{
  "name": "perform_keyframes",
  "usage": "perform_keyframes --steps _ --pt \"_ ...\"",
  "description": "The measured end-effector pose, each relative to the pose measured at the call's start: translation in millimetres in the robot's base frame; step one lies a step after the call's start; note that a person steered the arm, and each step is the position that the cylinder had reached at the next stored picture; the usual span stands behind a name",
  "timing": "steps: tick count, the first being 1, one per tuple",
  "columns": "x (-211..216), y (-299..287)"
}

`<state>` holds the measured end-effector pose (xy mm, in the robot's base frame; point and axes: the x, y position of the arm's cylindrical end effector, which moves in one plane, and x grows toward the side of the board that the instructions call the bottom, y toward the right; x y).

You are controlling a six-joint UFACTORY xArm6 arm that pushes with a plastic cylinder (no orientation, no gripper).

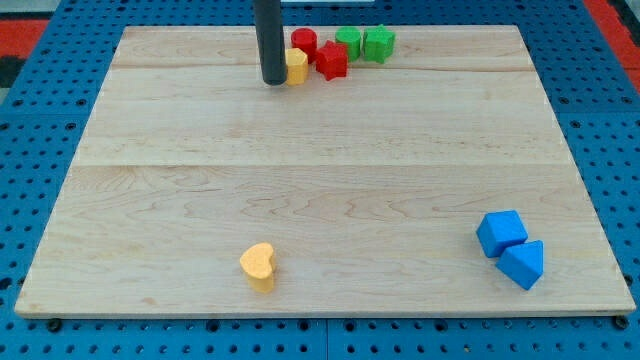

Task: Move the yellow heart upwards of the board

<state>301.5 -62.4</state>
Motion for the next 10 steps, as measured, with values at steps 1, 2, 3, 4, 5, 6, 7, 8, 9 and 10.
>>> perform_keyframes --steps 1,2,3,4,5,6,7,8,9,10 --pt "60 -34" --pt "144 -19" --pt "209 56" --pt "277 86" --pt "317 44" --pt "317 -5" --pt "292 -34" --pt "273 -34" --pt "272 14" --pt "283 36"
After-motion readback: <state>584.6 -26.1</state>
